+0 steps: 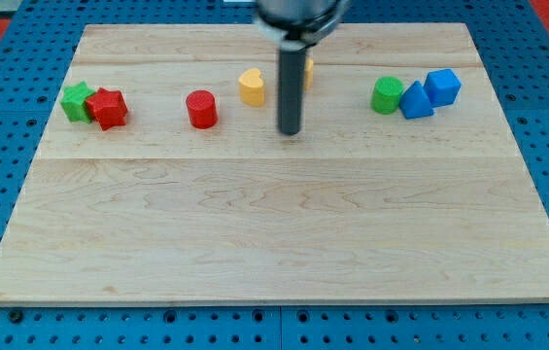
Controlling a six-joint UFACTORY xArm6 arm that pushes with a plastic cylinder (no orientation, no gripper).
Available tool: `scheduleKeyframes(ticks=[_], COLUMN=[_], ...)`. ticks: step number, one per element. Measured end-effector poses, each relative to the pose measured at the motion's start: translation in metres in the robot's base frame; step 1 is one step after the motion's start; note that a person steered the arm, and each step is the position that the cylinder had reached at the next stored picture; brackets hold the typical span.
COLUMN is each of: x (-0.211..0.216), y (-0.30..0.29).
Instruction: Move the green star above the yellow heart
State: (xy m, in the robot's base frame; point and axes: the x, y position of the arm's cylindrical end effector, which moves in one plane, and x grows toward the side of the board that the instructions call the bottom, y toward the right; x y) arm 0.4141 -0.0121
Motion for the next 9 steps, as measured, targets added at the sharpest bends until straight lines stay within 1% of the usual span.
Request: scheduleKeyframes(ticks=[1, 2, 3, 4, 5, 6, 7, 8, 9], x=[0.052, 0.033, 0.010, -0.035, -0.088, -0.119, -0.132, -0.164, -0.176], y=[-0.114, -0.240, -0.293, -0.241, -0.234, -0.227, -0.254, -0.198, -0.127])
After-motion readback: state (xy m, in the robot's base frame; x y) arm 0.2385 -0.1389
